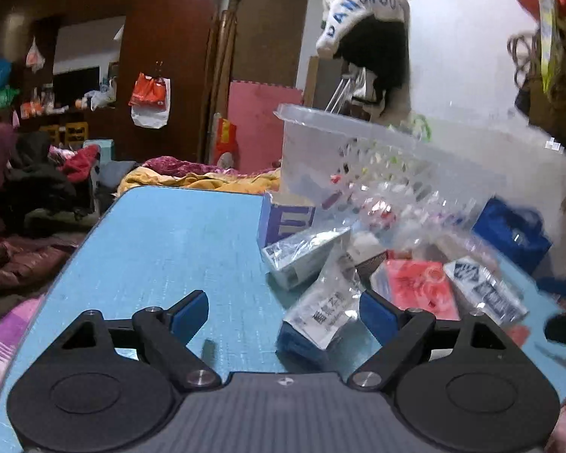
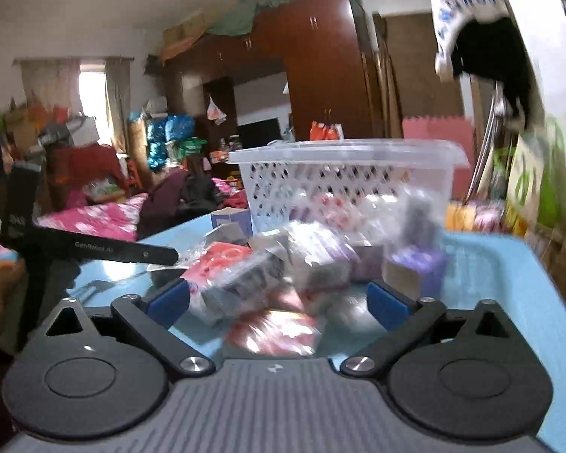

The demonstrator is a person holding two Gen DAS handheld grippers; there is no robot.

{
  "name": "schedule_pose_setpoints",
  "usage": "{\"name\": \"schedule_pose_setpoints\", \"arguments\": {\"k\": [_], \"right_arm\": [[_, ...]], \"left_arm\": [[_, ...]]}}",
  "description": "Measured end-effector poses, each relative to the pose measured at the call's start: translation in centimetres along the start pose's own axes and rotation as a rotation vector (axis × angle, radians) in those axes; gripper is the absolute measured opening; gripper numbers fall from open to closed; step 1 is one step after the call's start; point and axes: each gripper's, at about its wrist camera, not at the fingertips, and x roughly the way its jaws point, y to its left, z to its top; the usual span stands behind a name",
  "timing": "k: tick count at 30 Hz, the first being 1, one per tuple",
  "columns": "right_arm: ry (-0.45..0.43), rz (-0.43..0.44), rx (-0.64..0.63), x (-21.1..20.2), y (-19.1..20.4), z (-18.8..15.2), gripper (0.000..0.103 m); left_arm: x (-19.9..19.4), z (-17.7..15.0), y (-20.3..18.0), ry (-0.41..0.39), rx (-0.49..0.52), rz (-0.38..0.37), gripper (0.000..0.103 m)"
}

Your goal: Organize objects

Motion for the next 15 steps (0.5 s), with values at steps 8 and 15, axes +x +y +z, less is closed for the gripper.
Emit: {"name": "schedule_pose_setpoints", "arguments": {"k": [8, 15], "right_arm": [[0.094, -0.016, -0.028, 4.2, 2.1, -0.7, 0.080], [0.071, 0.016, 0.019, 2.4, 1.0, -1.4, 0.051]], "left_arm": [[0.5, -0.7, -2.5, 0.041, 0.113, 0.053, 0.090], [0.2, -1.5, -4.0, 0.033, 0.183, 0.092, 0.090]]}}
